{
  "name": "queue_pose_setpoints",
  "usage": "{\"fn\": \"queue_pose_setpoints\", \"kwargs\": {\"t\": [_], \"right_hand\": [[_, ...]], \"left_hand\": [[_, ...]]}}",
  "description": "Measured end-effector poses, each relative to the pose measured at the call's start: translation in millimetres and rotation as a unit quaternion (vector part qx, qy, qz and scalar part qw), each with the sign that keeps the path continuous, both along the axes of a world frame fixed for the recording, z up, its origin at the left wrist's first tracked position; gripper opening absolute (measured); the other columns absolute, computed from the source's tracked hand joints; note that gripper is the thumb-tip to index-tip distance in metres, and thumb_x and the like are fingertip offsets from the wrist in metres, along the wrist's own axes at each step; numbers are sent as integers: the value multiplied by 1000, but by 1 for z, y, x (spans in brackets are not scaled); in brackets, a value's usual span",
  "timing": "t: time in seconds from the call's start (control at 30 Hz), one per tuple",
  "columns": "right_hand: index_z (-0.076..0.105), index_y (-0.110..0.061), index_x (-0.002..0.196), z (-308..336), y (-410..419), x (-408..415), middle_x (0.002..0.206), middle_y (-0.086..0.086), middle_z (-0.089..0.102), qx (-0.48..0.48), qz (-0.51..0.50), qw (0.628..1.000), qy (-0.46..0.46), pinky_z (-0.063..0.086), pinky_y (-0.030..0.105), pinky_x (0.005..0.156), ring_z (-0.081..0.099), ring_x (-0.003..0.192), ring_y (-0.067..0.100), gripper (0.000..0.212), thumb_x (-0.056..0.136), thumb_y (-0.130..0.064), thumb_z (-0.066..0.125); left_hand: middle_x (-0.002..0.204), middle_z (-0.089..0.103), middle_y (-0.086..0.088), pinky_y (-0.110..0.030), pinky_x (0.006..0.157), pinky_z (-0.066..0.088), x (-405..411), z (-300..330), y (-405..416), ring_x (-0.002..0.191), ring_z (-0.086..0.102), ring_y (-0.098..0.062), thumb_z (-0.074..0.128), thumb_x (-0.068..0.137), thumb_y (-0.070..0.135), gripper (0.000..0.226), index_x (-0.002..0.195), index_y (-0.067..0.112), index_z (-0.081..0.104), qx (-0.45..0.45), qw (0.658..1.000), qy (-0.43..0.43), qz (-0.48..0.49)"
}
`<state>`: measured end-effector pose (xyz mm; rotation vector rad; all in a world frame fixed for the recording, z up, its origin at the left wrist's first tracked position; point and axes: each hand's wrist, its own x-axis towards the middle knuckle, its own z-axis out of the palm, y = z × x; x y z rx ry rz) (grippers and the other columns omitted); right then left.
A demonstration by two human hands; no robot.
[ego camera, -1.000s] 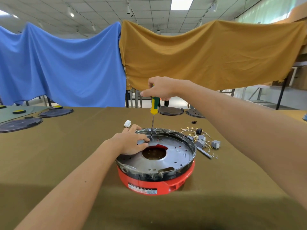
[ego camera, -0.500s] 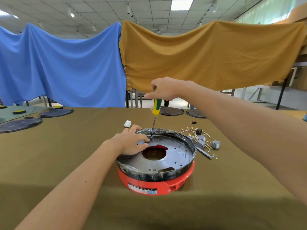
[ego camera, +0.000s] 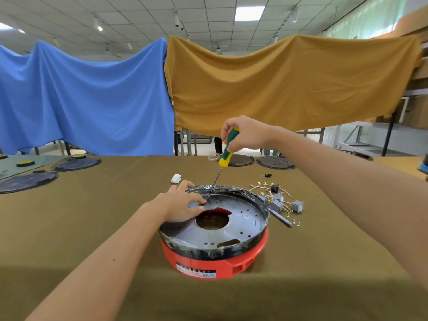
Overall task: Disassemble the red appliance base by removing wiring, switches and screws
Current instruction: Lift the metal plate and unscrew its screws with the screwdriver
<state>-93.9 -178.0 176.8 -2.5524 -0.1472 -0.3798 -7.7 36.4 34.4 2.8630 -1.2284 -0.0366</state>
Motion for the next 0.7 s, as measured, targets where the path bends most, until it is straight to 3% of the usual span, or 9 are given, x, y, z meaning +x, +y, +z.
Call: {"fn": "queue_pose_setpoints", "kwargs": {"t": [0.07,0.17,0.23,0.37,0.47,0.6,0.7], "right_hand": [[59,-1,107,-2,-8,-6,104,14,63,33,-3,999,-16,51,15,56,62,76,14,28,83,9,67],[59,-4,102,-10,-23,-15,104,14,64,117,-14,993,-30,61,28,70,67,82,19,24,83,10,68],[60,-6,99,-23,-36,-21,105,16,64,180,-30,982,-42,61,29,69,69,84,22,22,84,8,69],[60,-8,93,-59,-61,-32,105,19,63,345,-49,936,-58,60,29,74,73,85,24,18,86,5,70],[58,-7,93,-84,-72,-37,106,20,61,439,-59,894,-61,60,30,75,72,86,26,17,86,5,69],[57,-7,97,-102,-76,-43,105,15,63,503,-55,861,-56,60,34,77,72,87,26,19,87,5,68],[58,-7,96,-108,-76,-48,104,15,63,523,-54,849,-55,60,33,77,71,92,27,18,87,5,68]], "left_hand": [[153,16,9,-50,107,36,0,1,0,136,27,-25,37,95,63,40,133,53,46,-6,1000,0,3],[151,21,7,-48,107,36,-1,1,0,133,31,-24,43,94,62,39,130,50,51,-27,1000,7,4],[145,30,7,-45,107,38,-1,3,0,128,38,-21,52,91,59,38,124,42,54,-73,997,21,4],[125,51,8,-45,101,43,-6,10,-1,113,50,-14,63,87,48,39,120,32,50,-177,984,-3,21],[115,61,12,-37,96,48,-12,16,-2,108,55,-8,64,91,40,28,116,31,58,-221,975,-32,4],[91,67,15,-22,78,52,-17,18,-4,86,62,-3,66,92,32,7,95,28,70,-276,961,-30,-18],[89,67,15,-20,75,50,-19,17,-6,85,61,-2,68,91,35,8,93,28,69,-278,960,-22,-24]]}}
